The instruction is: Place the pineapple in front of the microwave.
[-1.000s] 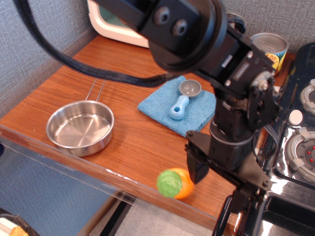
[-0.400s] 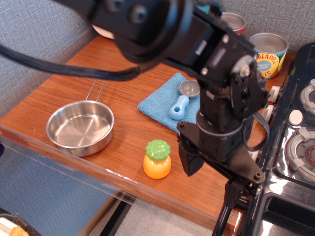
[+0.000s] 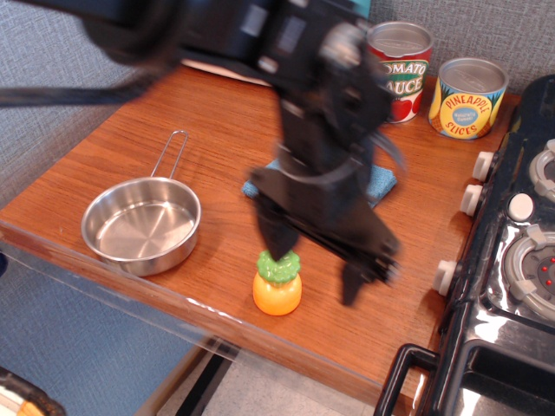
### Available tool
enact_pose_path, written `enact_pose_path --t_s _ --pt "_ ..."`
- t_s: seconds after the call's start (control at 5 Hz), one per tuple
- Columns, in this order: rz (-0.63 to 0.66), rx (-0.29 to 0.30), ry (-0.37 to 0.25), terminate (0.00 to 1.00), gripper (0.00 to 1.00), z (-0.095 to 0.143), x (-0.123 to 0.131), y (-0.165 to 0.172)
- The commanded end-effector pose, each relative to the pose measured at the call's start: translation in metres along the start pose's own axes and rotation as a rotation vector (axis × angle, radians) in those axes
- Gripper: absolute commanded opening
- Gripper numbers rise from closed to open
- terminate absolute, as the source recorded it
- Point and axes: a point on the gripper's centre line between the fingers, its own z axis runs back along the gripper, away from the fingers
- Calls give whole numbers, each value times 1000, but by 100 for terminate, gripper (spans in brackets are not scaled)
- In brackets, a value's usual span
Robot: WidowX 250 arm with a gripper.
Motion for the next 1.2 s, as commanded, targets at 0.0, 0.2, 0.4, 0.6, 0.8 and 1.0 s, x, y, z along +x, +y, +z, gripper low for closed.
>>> enact_pose_path --t_s 0.0,0.2,0.4,0.6,0.8,1.0 --pt "105 28 59 0 100 -10 -12 37" --pt "135 49 117 0 100 -24 -16 42" --pt "128 67 159 0 100 -37 -14 38" --pt "140 81 158 0 100 -43 -11 38" --pt "156 82 155 0 100 -47 -6 40" --pt "159 79 151 0 100 -49 -3 40"
